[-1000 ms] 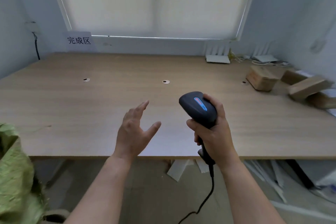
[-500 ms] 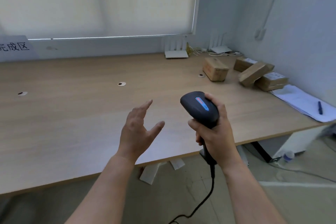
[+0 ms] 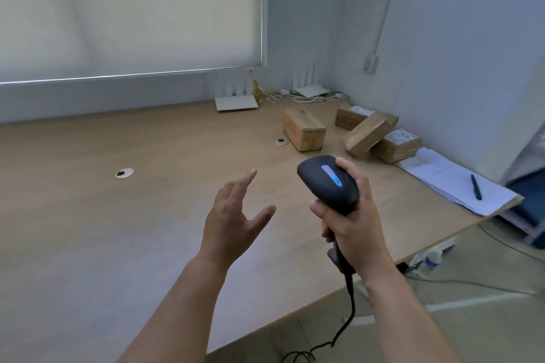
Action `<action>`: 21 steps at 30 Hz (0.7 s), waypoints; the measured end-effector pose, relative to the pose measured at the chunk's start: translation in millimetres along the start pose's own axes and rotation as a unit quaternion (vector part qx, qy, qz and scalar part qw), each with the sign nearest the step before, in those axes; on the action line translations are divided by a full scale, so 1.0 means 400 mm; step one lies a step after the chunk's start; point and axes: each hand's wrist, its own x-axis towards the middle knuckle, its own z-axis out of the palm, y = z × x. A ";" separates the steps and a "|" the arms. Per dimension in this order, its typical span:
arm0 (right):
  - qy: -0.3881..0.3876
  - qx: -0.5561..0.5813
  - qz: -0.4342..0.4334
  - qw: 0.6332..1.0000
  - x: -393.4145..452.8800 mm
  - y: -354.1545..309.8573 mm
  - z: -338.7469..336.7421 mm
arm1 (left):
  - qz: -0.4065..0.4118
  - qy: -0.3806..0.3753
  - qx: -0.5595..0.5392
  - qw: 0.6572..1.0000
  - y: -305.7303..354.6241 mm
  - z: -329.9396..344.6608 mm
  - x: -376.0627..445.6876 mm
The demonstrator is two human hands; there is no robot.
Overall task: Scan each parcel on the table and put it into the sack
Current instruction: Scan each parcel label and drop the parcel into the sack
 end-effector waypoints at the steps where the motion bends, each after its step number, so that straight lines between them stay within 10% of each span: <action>1: 0.003 -0.004 0.000 1.000 0.037 0.011 -0.003 | 0.001 -0.006 0.000 1.000 -0.005 0.018 0.035; 21: 0.013 -0.059 0.032 0.998 0.609 0.229 -0.135 | -0.032 -0.038 -0.002 0.999 -0.076 0.336 0.555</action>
